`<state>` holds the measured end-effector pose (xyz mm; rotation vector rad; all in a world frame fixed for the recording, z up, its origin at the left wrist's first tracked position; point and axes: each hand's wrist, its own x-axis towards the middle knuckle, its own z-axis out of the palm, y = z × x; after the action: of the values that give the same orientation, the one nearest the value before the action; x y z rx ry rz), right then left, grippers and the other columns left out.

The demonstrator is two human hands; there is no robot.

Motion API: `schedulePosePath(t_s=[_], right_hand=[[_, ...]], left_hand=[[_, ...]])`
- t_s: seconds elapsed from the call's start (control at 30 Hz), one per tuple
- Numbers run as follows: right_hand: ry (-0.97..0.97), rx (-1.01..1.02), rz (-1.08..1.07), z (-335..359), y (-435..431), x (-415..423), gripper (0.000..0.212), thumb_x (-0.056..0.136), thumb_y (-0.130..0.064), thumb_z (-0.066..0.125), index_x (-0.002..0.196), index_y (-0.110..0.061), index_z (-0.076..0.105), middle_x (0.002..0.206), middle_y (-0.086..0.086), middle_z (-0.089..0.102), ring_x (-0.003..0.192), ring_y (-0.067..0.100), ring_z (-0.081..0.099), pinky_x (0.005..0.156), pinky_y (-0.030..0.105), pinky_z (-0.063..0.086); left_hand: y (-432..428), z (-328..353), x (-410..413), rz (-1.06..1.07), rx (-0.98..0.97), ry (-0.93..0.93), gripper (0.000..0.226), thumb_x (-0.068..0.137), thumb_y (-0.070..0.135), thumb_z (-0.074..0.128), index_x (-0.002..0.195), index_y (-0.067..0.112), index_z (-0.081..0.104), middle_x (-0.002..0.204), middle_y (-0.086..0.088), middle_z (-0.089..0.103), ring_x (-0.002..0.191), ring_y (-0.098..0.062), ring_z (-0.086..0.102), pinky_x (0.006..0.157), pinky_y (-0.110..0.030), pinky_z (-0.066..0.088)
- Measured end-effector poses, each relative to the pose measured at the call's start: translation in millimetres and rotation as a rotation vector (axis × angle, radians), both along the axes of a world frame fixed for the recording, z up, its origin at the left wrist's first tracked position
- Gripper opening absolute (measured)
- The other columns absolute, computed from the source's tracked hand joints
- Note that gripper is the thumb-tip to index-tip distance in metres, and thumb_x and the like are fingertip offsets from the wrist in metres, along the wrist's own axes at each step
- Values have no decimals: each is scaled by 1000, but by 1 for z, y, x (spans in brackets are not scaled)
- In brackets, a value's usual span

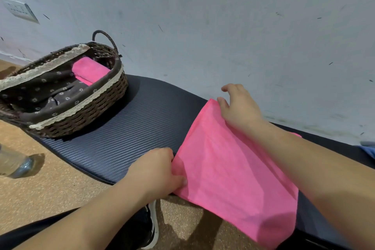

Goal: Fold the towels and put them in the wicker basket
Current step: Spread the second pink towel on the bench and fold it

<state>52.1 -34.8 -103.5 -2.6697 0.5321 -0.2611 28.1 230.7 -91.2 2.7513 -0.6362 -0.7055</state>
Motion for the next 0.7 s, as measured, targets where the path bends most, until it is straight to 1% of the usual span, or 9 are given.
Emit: schedulePosePath(t_s=[0.1,0.2,0.3,0.43,0.53,0.57,0.6,0.67,0.7], right_hand=[[165,-126,58,-6,-7,-35,57,101,-48,40,149,-18,45,155,11,45,142,33,42,117,48,35],[359,-149,105,-16,-22,-83,78,96,-71,20,162,-29,22,172,13,10,159,31,9,128,48,11],[545,-75,73,-22,-35,-125,88,86,-83,7,162,-42,-7,171,1,-21,158,21,-19,128,43,-8],[657,-119,-62,-18,-33,-152,83,94,-76,6,162,-35,-17,169,7,-28,157,26,-23,128,47,-9],[790,-143,-135,-6,-18,-166,93,93,-79,5,161,-21,-21,168,17,-26,157,32,-19,128,51,1],[841,-135,-164,-1,-13,-171,99,92,-81,6,161,-16,-21,168,20,-26,157,33,-19,128,53,4],[891,-135,-195,5,-7,-176,104,90,-83,7,161,-11,-20,167,21,-25,157,34,-19,127,55,6],[965,-163,-236,16,2,-185,112,89,-85,8,160,-2,-16,167,21,-25,157,34,-19,125,60,6],[972,-182,-234,20,4,-189,113,89,-85,9,160,0,-13,167,21,-25,157,35,-19,125,61,5]], left_hand=[[1,0,1,-34,-33,37,30,77,46,72,75,20,57,75,6,61,71,-15,60,61,-32,47],[3,6,7,23,-149,82,18,76,32,70,76,20,57,69,4,64,60,-13,57,53,-30,43],[7,10,17,131,-249,231,20,77,18,74,91,20,60,64,-5,75,51,-13,66,50,-31,50],[1,3,38,240,-365,198,21,84,13,74,98,18,61,73,-16,76,54,-21,66,51,-33,53],[-14,-3,55,283,-428,116,23,87,10,71,105,19,60,65,-10,75,57,-28,71,55,-34,59],[-20,-4,57,276,-436,74,26,86,10,70,110,19,61,72,-6,76,66,-27,73,63,-35,61],[-28,-4,57,254,-425,9,32,86,10,68,116,18,62,88,-4,77,79,-25,73,72,-35,60],[-43,0,50,154,-399,-142,43,90,14,65,132,17,58,122,-2,65,106,-23,65,87,-35,52],[-51,4,42,82,-410,-185,45,92,16,63,137,18,55,131,-2,59,111,-23,63,91,-36,50]])
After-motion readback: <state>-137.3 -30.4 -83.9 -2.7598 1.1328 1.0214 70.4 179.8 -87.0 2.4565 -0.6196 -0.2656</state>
